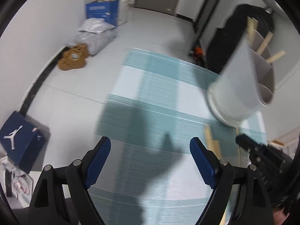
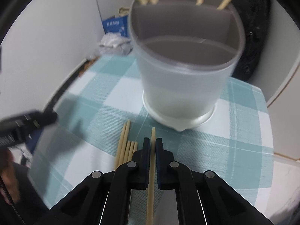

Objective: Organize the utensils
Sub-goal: 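Lower the right tool onto the chopsticks and close on one, then lift the right tool's chopstick while the left tool closes on another chopstick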

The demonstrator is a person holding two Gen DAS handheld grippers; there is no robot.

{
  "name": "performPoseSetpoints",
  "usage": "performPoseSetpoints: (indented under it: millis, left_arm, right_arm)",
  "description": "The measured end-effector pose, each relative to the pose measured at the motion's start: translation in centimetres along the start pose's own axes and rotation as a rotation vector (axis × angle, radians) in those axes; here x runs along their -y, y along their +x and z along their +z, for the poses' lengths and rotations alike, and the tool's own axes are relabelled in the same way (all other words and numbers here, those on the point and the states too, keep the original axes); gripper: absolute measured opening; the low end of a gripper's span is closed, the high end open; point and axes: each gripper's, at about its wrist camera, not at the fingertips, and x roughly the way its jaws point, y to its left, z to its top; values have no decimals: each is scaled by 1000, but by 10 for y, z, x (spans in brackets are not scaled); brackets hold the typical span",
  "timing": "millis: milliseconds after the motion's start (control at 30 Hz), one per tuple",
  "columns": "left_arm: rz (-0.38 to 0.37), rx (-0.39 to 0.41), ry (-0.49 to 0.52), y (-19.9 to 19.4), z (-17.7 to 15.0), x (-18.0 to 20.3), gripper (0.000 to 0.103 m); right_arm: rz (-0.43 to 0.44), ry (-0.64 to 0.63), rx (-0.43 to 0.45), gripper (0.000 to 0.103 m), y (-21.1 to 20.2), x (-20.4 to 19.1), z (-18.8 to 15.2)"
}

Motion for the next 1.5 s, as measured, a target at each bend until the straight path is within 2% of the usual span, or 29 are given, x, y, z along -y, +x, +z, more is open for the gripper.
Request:
performPoseSetpoints:
  millis: [200, 333, 433, 700, 833, 1033, 1233, 1333, 1500]
  left_arm:
    - [16, -26, 157, 10, -10, 43, 83]
    - [37, -76, 188, 19, -16, 58, 83]
    - [87, -97, 210, 22, -20, 60, 83]
    - [117, -128, 186, 33, -20, 61, 83]
    - [116, -155, 155, 40, -19, 61, 83]
    - [144, -178, 150, 48, -15, 65, 83]
    - [99, -188, 96, 44, -7, 55, 83]
    - [97, -168, 71, 41, -3, 46, 83]
    - [117, -179, 63, 52, -1, 46, 83]
  right_arm:
    - [73, 156, 76, 4, -37, 32, 4]
    - [132, 261, 83, 4, -53, 51, 1]
    - [171, 307, 98, 4, -63, 61, -2]
    - [239, 398, 154, 5, -75, 84, -12]
    - [204, 387, 203, 5, -79, 86, -16]
    - [188, 389, 226, 5, -79, 92, -18]
    - [207, 392, 245, 5, -77, 98, -18]
    - [218, 402, 243, 5, -75, 102, -17]
    - [228, 396, 246, 5, -74, 101, -12]
